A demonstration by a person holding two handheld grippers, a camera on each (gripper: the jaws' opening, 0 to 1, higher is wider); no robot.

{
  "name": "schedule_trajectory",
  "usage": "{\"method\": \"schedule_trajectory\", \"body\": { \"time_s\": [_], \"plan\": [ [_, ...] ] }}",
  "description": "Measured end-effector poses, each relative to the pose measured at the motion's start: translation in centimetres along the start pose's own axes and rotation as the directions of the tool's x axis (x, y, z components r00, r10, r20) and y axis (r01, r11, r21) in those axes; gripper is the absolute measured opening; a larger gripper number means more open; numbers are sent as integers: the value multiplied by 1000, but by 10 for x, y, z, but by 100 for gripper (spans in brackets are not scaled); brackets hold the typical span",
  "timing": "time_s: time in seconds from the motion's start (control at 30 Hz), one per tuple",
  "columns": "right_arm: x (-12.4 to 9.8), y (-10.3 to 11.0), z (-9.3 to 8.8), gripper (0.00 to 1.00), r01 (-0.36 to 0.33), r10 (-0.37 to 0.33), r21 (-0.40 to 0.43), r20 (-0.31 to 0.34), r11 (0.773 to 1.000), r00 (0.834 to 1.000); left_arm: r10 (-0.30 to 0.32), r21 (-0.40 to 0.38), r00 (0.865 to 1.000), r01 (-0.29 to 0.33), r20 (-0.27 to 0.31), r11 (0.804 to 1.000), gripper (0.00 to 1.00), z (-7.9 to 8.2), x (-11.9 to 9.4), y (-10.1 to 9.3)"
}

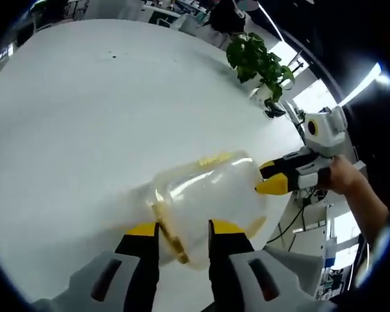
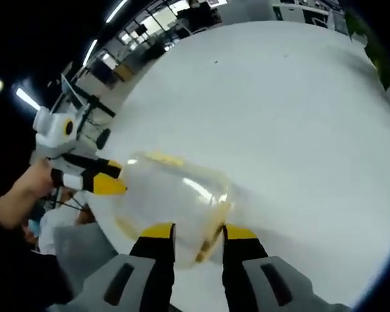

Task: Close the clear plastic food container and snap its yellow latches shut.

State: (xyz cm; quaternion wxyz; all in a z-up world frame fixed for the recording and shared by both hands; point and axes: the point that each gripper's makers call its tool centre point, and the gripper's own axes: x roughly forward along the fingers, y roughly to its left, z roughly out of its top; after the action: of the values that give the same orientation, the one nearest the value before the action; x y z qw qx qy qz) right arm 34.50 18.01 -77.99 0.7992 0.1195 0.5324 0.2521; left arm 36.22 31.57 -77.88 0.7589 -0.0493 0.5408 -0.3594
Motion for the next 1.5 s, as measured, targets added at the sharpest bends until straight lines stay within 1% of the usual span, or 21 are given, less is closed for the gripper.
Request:
{"method": "schedule_trajectory", "body": {
  "time_s": [0.1,0.3,0.37,0.4,0.43,0.5,0.67,0.8,0.9,1.0,1.1,1.13,1.17,1.2,1.23,1.3,1.33,1.37,1.43,1.47,1.5],
  "plan": [
    [-1,1,-1,26,-7,7,7,8,1000,1000,-5,5,1000,5,10,1000,28,0,0,1],
    [-2,5,-3,27,-4,4,-3,-7,1000,1000,-20,15,1000,20,-11,1000,29,0,-2,2],
    [-2,4,-2,27,13,-13,-32,-11,999,1000,-11,51,1000,12,-12,999,30,1,-3,1],
    [-2,6,-1,27,19,-20,-50,-12,999,1000,7,135,1000,-7,4,991,30,5,-3,3],
    [-2,6,-1,27,21,-22,-51,-13,998,1000,20,161,1000,-20,2,987,31,5,-4,3],
    [-2,6,-1,28,26,-27,-60,-12,998,1000,41,178,999,-40,-3,983,31,5,-5,1],
    [-3,6,2,29,50,-49,-108,11,993,999,60,222,998,-60,6,973,32,7,-7,1],
    [-3,6,3,29,72,-68,-161,28,984,997,78,273,997,-82,27,959,33,8,-8,1],
    [-4,7,4,30,81,-77,-195,28,977,997,99,318,994,-108,46,942,34,10,-9,0],
    [-4,8,5,30,87,-84,-223,19,971,996,108,345,993,-116,44,931,35,12,-9,0],
    [-5,7,8,31,98,-100,-315,9,944,995,112,365,993,-118,39,923,35,12,-9,1],
    [-5,8,6,32,90,-98,-338,-7,937,995,113,373,993,-117,34,920,35,12,-10,1],
    [-6,9,6,32,87,-102,-373,-21,924,995,113,385,993,-114,25,916,35,10,-11,0],
    [-6,8,8,32,92,-109,-408,-19,909,994,113,401,993,-111,18,909,34,9,-12,0],
    [-7,8,8,31,97,-118,-443,-22,891,993,115,430,993,-111,17,896,34,8,-14,0],
    [-9,8,8,30,101,-133,-474,-33,875,991,107,466,994,-102,14,879,33,8,-15,-1],
    [-9,8,8,29,101,-138,-499,-37,861,990,108,469,994,-100,10,877,32,7,-16,-1],
    [-10,8,8,28,103,-142,-527,-34,844,989,101,482,995,-94,10,871,32,7,-17,-2],
    [-10,8,7,28,100,-142,-534,-38,840,989,97,509,995,-91,15,856,32,8,-18,-2],
    [-11,8,7,28,97,-142,-559,-37,823,989,92,523,996,-89,22,848,32,10,-19,-3],
    [-11,8,7,28,97,-141,-565,-34,819,989,86,526,996,-87,27,846,31,11,-21,-4]
  ]
}}
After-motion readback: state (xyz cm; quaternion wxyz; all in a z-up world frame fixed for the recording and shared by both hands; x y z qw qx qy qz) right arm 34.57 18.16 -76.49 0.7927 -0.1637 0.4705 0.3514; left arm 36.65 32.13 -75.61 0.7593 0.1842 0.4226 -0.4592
